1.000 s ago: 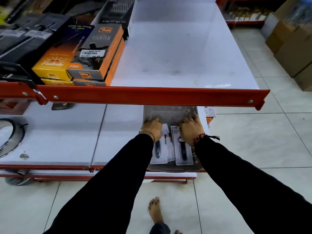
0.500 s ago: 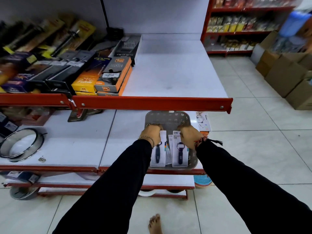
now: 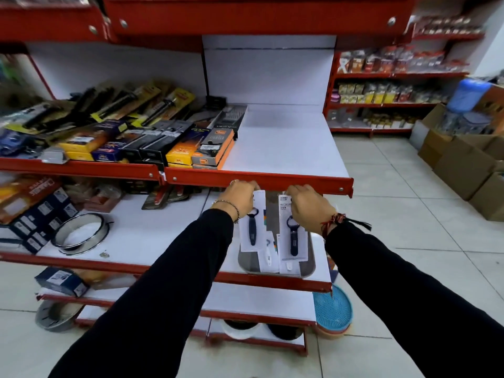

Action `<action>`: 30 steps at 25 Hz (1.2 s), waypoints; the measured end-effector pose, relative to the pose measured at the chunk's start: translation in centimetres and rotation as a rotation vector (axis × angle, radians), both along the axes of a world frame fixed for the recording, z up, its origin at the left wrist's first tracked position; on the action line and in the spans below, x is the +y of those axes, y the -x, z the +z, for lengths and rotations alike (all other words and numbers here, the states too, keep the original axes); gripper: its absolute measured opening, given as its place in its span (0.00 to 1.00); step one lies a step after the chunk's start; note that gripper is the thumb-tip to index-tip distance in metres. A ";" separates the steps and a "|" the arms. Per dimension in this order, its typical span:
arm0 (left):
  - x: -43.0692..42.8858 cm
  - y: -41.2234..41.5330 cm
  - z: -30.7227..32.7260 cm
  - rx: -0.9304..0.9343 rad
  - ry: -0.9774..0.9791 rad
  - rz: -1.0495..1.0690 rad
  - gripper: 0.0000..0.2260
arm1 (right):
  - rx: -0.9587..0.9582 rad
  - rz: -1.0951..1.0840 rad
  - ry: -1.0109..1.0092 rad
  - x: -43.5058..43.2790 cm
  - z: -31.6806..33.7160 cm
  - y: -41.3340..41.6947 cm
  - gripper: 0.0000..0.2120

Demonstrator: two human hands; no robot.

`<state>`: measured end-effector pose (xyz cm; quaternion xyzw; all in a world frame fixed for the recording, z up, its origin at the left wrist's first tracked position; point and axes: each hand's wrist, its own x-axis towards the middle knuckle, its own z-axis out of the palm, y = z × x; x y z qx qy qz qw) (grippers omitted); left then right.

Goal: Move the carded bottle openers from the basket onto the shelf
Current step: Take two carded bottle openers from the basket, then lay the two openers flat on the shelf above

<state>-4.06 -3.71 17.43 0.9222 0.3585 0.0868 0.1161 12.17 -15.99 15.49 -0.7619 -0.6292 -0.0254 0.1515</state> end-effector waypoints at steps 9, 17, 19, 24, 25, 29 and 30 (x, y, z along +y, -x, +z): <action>2.7 0.3 12.1 -0.014 -0.133 0.017 0.19 | -0.032 -0.008 -0.252 4.2 12.1 -0.8 0.18; 10.1 -5.2 18.7 0.089 -0.185 0.047 0.18 | -0.001 -0.121 -0.107 12.7 16.7 -4.6 0.14; 11.9 -6.7 18.8 0.132 -0.169 0.059 0.18 | 0.043 -0.135 -0.052 14.7 16.3 -5.3 0.14; 16.2 -9.7 14.4 0.245 -0.125 0.003 0.16 | 0.098 -0.147 0.040 18.4 12.5 -7.3 0.14; 16.9 -10.1 13.5 0.248 -0.108 -0.009 0.17 | 0.115 -0.151 0.052 18.9 11.6 -7.6 0.14; 17.9 -10.8 10.3 0.262 -0.040 -0.035 0.20 | 0.127 -0.132 0.142 19.9 9.2 -8.3 0.16; 17.8 -10.9 9.5 0.256 -0.035 -0.045 0.20 | 0.143 -0.129 0.148 20.0 8.9 -8.3 0.16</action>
